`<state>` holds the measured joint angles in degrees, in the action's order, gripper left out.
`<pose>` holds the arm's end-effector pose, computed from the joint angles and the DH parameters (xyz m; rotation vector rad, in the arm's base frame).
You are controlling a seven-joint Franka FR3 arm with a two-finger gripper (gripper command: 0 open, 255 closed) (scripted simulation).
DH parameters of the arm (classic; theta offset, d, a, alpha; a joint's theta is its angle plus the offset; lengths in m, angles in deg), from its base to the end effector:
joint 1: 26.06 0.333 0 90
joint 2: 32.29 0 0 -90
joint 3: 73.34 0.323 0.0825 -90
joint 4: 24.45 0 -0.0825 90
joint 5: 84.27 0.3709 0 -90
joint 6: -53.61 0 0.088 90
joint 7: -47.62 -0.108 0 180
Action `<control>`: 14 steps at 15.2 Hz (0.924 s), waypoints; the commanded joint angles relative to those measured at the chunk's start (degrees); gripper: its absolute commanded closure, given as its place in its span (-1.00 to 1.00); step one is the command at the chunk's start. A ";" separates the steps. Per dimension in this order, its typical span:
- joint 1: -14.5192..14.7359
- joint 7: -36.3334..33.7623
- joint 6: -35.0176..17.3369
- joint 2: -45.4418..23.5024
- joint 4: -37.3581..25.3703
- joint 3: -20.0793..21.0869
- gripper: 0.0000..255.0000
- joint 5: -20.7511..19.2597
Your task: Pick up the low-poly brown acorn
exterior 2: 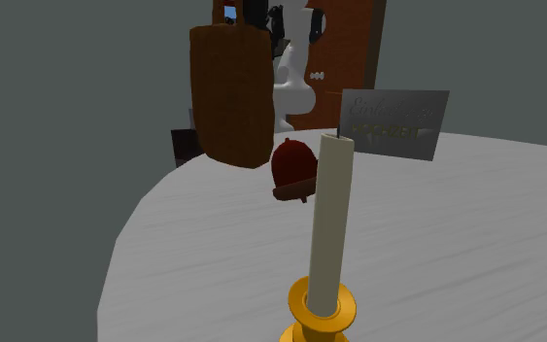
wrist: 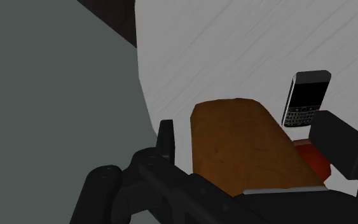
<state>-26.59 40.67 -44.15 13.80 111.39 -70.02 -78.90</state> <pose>0.2967 0.0295 0.6054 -3.0690 0.1438 -0.2071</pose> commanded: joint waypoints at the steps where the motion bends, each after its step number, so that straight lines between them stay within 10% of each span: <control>1: 0.00 0.00 0.00 0.00 0.00 0.00 -1.00 0.00; 14: 5.76 12.58 -13.64 -28.01 -13.60 2.22 -1.00 -0.01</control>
<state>-21.21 52.20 -56.70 -11.83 99.05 -68.02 -78.86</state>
